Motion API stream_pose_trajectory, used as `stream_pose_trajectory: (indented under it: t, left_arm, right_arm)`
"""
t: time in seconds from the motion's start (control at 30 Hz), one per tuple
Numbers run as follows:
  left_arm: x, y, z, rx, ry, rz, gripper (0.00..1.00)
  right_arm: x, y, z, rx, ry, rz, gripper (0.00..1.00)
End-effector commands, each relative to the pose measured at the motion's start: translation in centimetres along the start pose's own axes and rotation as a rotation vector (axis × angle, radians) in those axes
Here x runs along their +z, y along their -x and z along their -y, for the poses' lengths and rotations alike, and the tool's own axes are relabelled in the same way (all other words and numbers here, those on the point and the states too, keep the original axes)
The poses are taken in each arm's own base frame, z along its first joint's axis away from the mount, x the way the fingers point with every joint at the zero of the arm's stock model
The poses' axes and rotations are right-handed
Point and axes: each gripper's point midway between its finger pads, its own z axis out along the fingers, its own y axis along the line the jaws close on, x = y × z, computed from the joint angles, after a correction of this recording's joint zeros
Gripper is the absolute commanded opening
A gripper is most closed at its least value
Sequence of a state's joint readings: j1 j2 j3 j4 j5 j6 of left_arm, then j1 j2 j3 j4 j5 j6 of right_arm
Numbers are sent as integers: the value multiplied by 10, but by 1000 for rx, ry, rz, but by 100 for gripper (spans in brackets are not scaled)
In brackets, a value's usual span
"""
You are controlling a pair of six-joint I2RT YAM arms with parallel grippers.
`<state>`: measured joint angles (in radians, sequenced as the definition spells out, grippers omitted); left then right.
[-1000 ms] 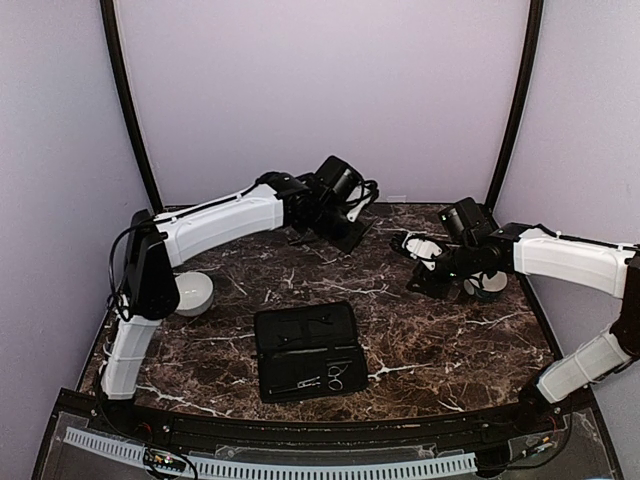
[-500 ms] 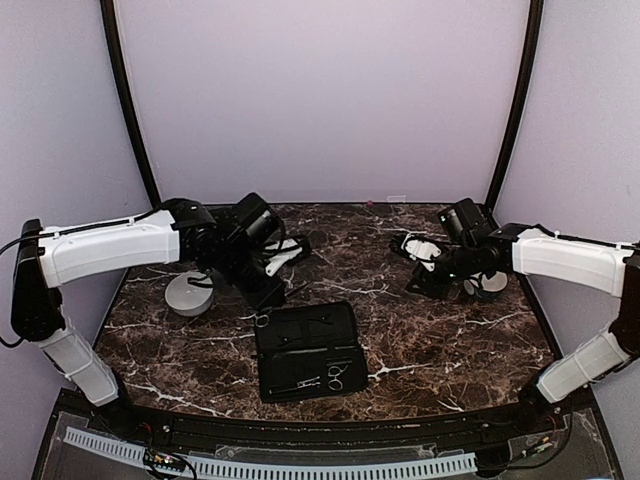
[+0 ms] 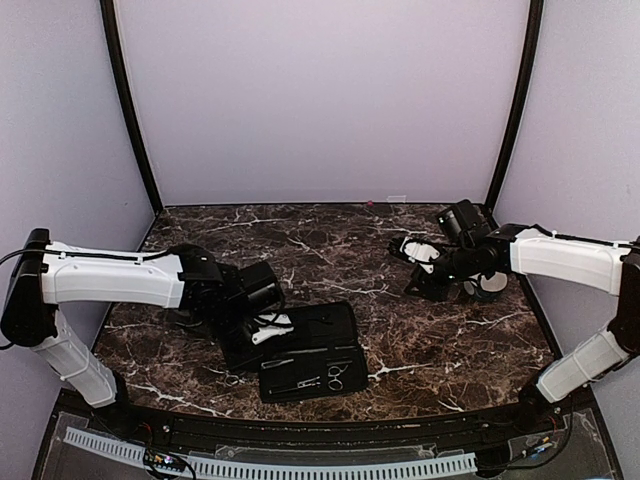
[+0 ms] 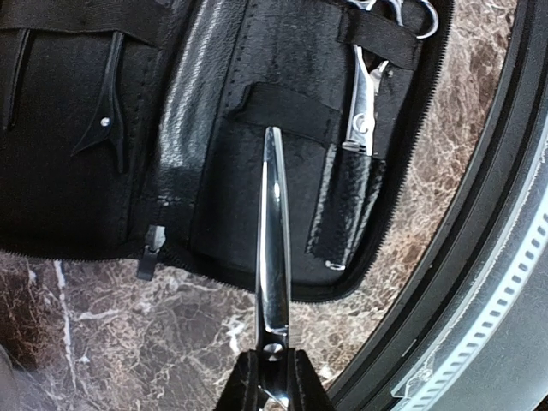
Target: Sort the hair-cutting tools
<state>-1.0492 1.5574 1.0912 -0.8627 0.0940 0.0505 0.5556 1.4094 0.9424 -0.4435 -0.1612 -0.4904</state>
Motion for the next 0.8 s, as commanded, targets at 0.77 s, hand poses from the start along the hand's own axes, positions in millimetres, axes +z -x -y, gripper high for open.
stream_pose_trajectory:
  t: [0.77]
  left_arm:
    - [11,-16,-2,278,8,-20,0]
  right_arm:
    - [4,0,-4,-4,38,-1,40]
